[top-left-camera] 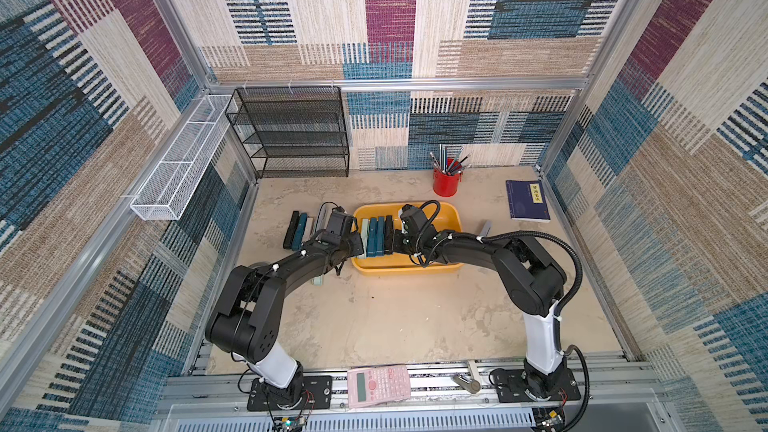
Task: Put the pruning pliers into the storage box
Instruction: Place the pruning pliers in the storage box, then pick up the pruning pliers from the center of the board.
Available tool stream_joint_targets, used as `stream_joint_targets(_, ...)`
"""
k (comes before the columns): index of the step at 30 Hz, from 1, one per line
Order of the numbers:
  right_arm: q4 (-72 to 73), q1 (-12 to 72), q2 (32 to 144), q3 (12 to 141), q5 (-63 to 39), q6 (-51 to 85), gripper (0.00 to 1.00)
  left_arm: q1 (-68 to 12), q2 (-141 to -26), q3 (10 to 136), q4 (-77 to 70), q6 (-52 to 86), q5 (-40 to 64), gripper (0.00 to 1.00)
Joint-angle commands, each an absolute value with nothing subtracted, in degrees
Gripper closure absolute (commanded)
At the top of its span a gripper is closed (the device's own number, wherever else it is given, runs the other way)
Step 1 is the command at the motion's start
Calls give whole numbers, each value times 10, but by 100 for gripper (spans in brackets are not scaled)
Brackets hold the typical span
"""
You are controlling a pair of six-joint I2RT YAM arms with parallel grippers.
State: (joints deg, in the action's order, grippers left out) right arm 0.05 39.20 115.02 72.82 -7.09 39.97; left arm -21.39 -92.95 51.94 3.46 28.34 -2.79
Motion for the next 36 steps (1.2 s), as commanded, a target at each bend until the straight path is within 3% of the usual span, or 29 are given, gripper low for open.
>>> stream_joint_targets(1,2,388,1124,727,-62,383,60,-213,-928,517,42,285,-26,100)
stream_joint_targets(8,-21,353,1036,685,-22,352,53,-213,-925,516,43,285,-27,100)
stream_joint_targets(20,-101,188,859,545,55,304,43,-213,-932,524,43,282,-26,100)
stream_joint_targets(24,-126,141,852,527,68,288,35,-213,-934,523,42,283,-25,100)
stream_joint_targets(36,-106,104,922,518,55,286,34,-214,-926,516,50,282,-34,100)
